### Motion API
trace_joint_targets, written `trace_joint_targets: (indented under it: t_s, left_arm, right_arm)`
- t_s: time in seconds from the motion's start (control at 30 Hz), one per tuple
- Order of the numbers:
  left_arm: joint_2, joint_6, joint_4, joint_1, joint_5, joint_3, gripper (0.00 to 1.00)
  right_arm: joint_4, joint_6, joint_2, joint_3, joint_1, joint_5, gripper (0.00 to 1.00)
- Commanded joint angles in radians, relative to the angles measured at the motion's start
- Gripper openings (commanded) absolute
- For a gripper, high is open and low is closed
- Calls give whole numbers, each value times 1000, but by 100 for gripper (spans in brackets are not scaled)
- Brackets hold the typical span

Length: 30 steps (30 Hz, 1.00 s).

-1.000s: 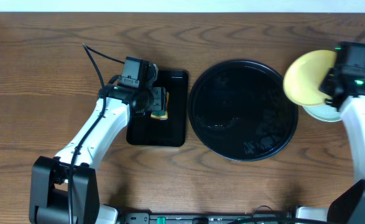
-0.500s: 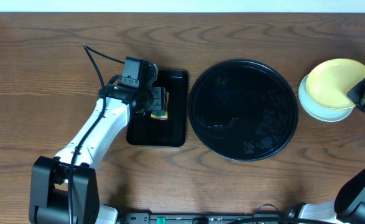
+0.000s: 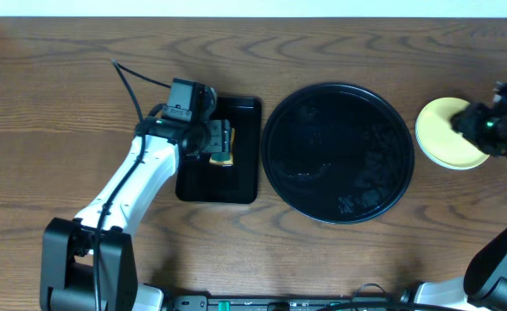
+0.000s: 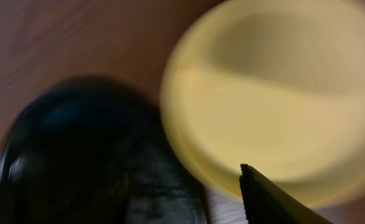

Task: Clean dirty plates on tray and stack at the side
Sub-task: 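Release the yellow plate and withdraw both grippers toward the front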

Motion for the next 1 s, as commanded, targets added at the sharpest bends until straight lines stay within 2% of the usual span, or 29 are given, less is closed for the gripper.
trace_joint_targets:
  t_s: [0.0,0.03,0.17,0.27,0.37,0.47,0.67,0.83,0.97]
  left_arm:
    - [-43,3,2,58,-56,27,78]
    - [-45,2,-2,74,-56,30,78]
    - [-45,-29,-106,127,-56,31,78]
    - [-48,-72,-288,162,-56,31,78]
    - [-57,-73,-401,188,-56,28,79]
    - [-108,-11,-436,190,-55,7,79]
    - [-343,16,-382,189,-55,-101,79]
    - [-620,76,-272,189,-56,-238,79]
    - [-811,77,-189,189,-59,-335,79]
  right_arm:
    - [-15,-143,8,3,113,-110,79]
    - [-23,-143,8,3,149,-89,99]
    - [-115,-142,6,3,281,69,99]
    - [-205,-116,6,3,343,163,99]
    - [-269,-104,-1,3,373,165,99]
    - [-323,-71,-18,1,388,160,99]
    - [-282,-71,-208,-116,391,157,99]
    - [-153,-84,-504,-307,391,170,99]
    - [-82,-93,-756,-427,390,244,99]
